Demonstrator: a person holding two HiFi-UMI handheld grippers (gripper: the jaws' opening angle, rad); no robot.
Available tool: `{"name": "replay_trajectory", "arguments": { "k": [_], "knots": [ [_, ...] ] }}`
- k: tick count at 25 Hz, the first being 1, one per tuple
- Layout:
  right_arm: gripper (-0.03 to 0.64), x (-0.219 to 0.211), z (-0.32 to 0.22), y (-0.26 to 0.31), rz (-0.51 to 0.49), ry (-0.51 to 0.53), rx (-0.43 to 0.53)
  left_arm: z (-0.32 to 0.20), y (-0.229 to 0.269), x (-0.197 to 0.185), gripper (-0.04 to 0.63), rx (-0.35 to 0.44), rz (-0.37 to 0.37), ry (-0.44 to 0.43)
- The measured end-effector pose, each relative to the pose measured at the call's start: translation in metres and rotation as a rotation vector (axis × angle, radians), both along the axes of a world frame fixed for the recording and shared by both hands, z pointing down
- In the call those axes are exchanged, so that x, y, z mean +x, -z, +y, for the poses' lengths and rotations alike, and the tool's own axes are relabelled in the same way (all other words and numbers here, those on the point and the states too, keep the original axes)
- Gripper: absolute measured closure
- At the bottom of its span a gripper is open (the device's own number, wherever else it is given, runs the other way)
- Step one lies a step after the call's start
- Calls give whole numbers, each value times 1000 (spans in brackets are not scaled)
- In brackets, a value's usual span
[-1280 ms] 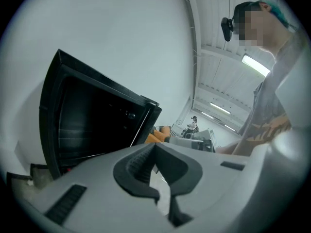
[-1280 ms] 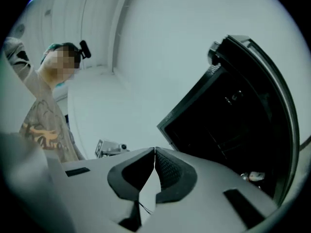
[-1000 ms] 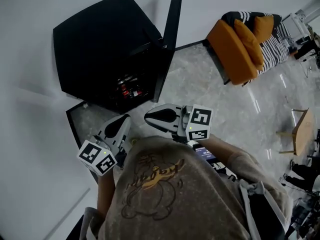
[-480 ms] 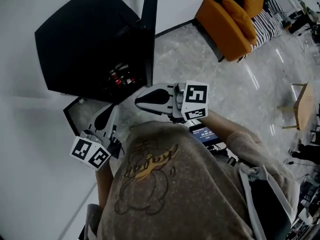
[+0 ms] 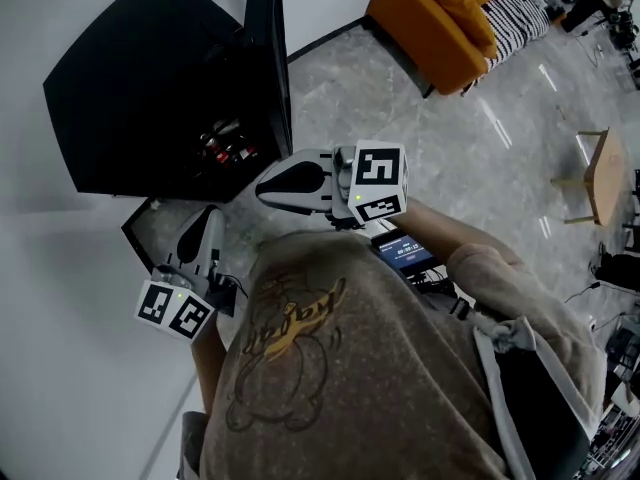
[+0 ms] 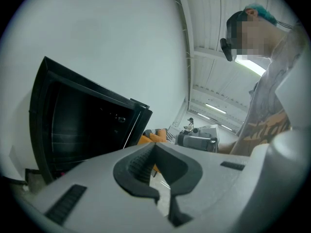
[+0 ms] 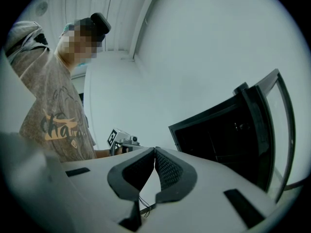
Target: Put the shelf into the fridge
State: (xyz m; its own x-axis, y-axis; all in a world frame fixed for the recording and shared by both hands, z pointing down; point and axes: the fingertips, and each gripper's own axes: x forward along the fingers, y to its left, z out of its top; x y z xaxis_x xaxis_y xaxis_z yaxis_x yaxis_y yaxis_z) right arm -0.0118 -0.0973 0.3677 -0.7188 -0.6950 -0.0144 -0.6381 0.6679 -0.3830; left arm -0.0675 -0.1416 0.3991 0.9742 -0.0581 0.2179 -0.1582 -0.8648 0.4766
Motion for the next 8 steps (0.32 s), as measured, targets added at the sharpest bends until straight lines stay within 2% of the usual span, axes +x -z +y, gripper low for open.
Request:
{"name": "replay_trajectory", "arguments": {
  "k": [8],
  "knots": [
    [595,-1,12,-7,0,17,-8,18,-4,5,591,-52,31,-26]
  ]
}}
